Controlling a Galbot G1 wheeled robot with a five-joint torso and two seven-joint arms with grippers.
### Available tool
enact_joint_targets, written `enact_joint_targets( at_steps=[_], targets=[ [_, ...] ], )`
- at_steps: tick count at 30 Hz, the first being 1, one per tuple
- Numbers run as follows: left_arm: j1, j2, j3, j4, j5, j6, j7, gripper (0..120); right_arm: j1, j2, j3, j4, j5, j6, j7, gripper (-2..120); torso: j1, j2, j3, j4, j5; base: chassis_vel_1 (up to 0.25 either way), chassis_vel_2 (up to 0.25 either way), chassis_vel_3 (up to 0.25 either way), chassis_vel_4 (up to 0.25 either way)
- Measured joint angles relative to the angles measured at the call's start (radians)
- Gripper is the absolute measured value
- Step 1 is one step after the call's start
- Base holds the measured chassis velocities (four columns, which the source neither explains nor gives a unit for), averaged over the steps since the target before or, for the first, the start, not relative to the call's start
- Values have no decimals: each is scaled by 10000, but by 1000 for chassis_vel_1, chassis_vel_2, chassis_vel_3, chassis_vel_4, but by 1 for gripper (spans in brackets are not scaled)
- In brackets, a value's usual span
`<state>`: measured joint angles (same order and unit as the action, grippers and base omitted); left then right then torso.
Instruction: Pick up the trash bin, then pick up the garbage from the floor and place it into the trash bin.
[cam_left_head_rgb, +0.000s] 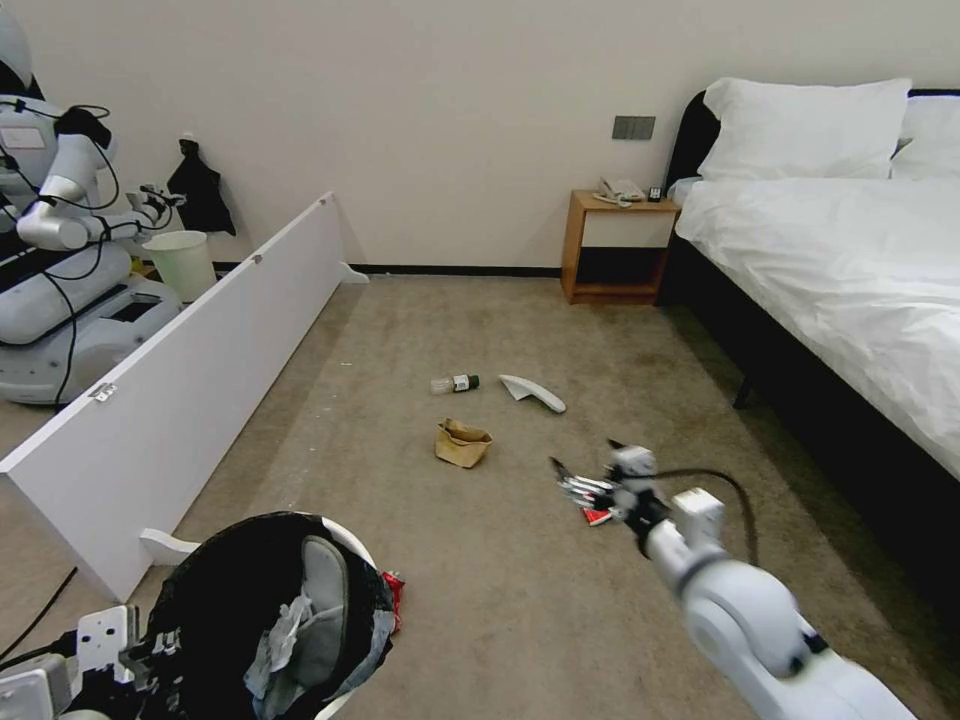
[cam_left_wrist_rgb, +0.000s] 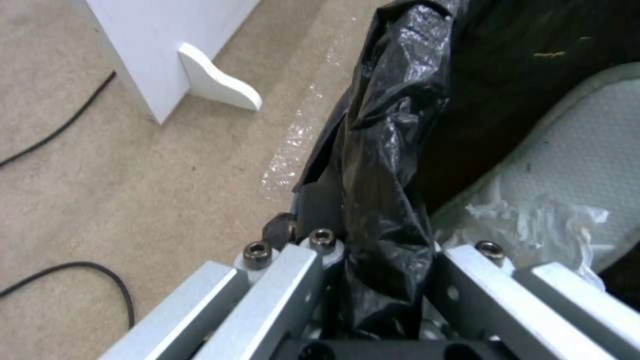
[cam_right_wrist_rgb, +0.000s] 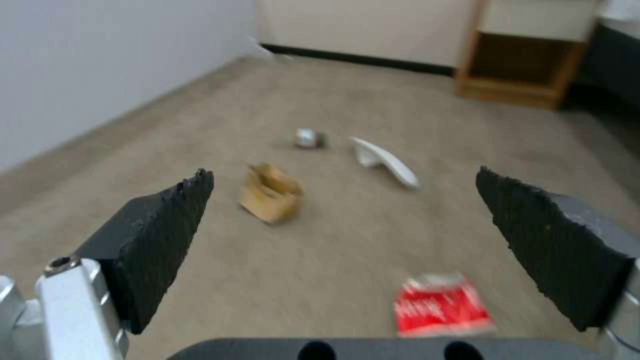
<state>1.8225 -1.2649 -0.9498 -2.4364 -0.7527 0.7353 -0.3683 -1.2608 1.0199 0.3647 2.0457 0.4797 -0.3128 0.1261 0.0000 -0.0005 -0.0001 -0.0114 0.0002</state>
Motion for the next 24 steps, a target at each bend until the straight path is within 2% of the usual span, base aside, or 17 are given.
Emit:
enact_joint_targets(
  at_steps=[1,2,4,5,6,9,24],
  targets=[
    [-7,-38,35,-16,2,0,-14,3,-500,407,490,146,-279,30,-28,100,0,-1,0,-2,-6,0,0,0,0],
    [-7,-38,35,-16,2,0,-14,3,-500,407,490,146,-279,30,-28,100,0,-1,0,-2,-6,0,0,0,0],
    [12,-174,100,-138,14,0,-17,3,-1118,1292,1166,351,-843,84,-67,100,0,0,0,2,-1,0,0,0,0],
    [12,-174,100,-138,14,0,-17,3,-1118,1292,1166,351,-843,84,-67,100,0,0,0,2,-1,0,0,0,0],
    [33,-227,153,-181,93,0,17,3,-1422,1766,1504,450,-1183,136,-107,100,0,0,0,3,-2,0,0,0,0],
    [30,-247,212,-217,198,0,38,3,-1866,2191,1974,590,-1635,290,-193,100,0,0,1,0,-3,0,0,0,0],
    [-88,-30,273,-143,21,1,95,3,-2708,2188,2629,1052,-1934,520,-321,100,0,0,1,2,-3,11,13,9,10]
  ],
)
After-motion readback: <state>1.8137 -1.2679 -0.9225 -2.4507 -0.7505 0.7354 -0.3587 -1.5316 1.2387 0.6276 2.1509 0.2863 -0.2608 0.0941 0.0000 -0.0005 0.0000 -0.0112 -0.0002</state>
